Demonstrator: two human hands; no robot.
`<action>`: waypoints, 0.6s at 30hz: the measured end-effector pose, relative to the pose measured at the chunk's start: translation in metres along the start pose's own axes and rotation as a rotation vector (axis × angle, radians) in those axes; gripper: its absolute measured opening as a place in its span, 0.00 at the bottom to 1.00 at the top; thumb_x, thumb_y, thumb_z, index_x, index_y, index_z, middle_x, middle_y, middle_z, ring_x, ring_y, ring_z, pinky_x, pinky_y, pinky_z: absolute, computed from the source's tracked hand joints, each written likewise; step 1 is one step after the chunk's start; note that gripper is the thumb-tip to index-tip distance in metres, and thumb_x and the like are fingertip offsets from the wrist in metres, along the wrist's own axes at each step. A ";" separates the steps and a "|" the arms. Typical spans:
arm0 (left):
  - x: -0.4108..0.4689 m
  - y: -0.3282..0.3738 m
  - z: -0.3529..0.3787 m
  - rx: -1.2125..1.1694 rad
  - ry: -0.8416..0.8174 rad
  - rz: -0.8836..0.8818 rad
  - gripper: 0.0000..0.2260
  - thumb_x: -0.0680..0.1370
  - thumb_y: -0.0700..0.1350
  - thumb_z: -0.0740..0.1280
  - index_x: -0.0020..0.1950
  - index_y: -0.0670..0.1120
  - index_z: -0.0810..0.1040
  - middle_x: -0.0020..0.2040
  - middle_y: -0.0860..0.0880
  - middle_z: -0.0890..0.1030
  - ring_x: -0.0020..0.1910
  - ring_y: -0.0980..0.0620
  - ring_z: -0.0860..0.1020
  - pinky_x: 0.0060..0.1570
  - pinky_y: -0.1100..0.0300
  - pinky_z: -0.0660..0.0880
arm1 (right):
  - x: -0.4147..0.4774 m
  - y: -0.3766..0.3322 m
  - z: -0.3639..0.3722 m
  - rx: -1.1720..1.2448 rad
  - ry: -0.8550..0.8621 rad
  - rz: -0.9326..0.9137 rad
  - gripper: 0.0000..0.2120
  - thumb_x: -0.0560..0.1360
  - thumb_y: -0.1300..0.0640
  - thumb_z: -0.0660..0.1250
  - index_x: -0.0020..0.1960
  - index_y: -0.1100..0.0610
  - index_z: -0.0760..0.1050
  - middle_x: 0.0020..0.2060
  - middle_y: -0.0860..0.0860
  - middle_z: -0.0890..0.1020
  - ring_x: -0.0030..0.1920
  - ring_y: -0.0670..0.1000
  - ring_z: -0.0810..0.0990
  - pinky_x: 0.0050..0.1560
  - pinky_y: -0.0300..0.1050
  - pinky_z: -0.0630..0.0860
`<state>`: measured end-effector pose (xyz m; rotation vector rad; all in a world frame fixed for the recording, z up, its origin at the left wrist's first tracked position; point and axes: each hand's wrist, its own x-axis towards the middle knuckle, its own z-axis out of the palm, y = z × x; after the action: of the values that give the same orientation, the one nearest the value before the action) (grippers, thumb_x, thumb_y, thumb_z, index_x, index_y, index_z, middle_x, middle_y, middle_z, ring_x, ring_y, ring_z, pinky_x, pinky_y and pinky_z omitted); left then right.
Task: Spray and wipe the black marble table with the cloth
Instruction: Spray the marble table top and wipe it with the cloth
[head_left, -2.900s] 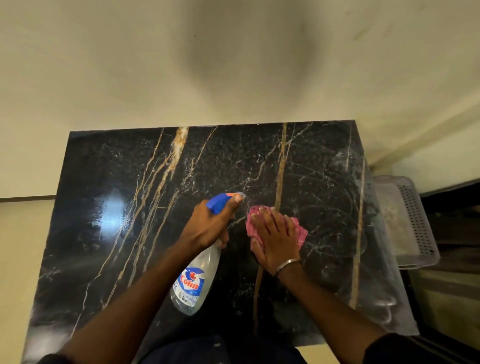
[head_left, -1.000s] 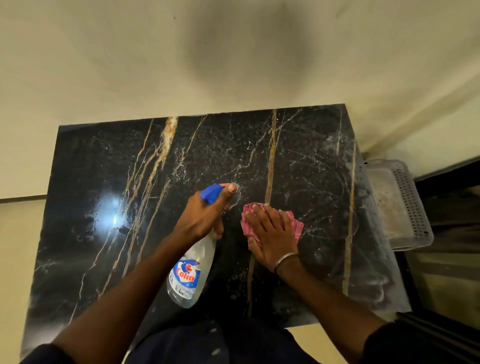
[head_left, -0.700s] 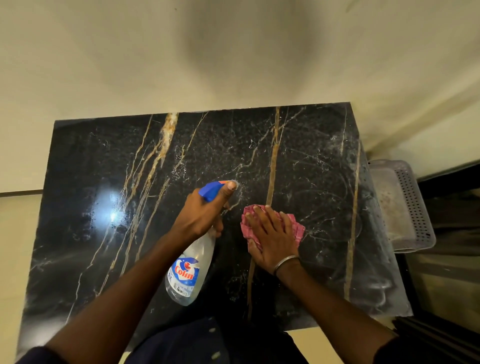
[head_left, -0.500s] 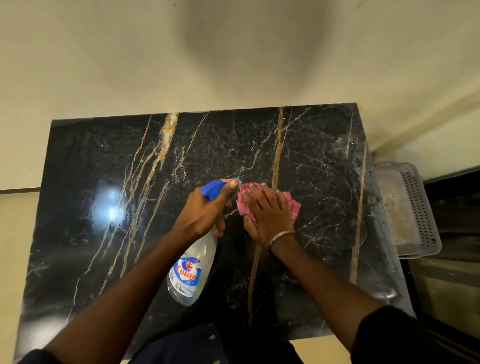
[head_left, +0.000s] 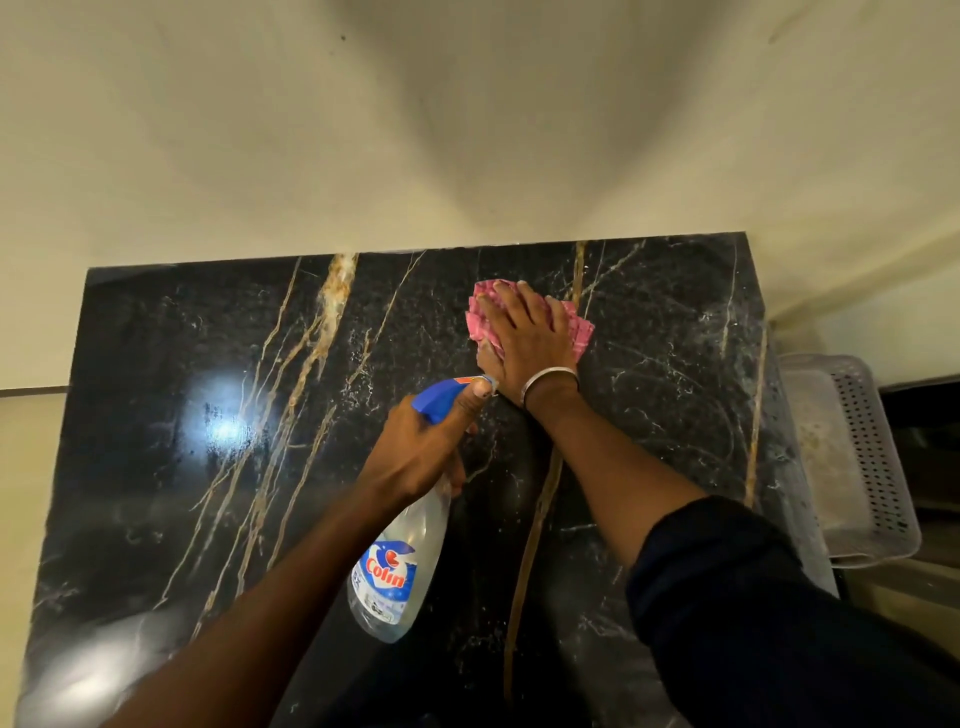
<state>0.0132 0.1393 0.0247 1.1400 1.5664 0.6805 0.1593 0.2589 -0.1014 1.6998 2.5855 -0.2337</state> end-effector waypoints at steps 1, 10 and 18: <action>0.002 0.001 0.000 -0.002 -0.001 0.003 0.12 0.80 0.60 0.58 0.41 0.59 0.75 0.30 0.50 0.78 0.24 0.50 0.79 0.31 0.62 0.75 | 0.008 0.002 -0.001 -0.004 -0.006 0.004 0.33 0.74 0.40 0.48 0.77 0.50 0.60 0.75 0.53 0.64 0.75 0.58 0.60 0.72 0.61 0.58; 0.005 0.009 -0.003 -0.036 -0.001 0.011 0.13 0.75 0.63 0.59 0.41 0.57 0.77 0.31 0.45 0.78 0.24 0.50 0.78 0.31 0.62 0.76 | 0.044 0.010 -0.006 -0.018 -0.036 0.017 0.30 0.79 0.43 0.53 0.79 0.50 0.54 0.78 0.52 0.57 0.78 0.57 0.54 0.74 0.61 0.53; -0.022 0.007 -0.009 -0.031 -0.005 -0.013 0.17 0.77 0.62 0.58 0.42 0.51 0.77 0.26 0.50 0.78 0.23 0.50 0.78 0.30 0.63 0.75 | -0.014 -0.009 0.003 -0.016 -0.060 0.025 0.29 0.78 0.43 0.50 0.78 0.49 0.56 0.77 0.51 0.61 0.76 0.57 0.58 0.72 0.60 0.56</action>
<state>0.0069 0.1228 0.0427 1.1071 1.5522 0.6907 0.1562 0.2421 -0.1020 1.6912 2.5160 -0.2582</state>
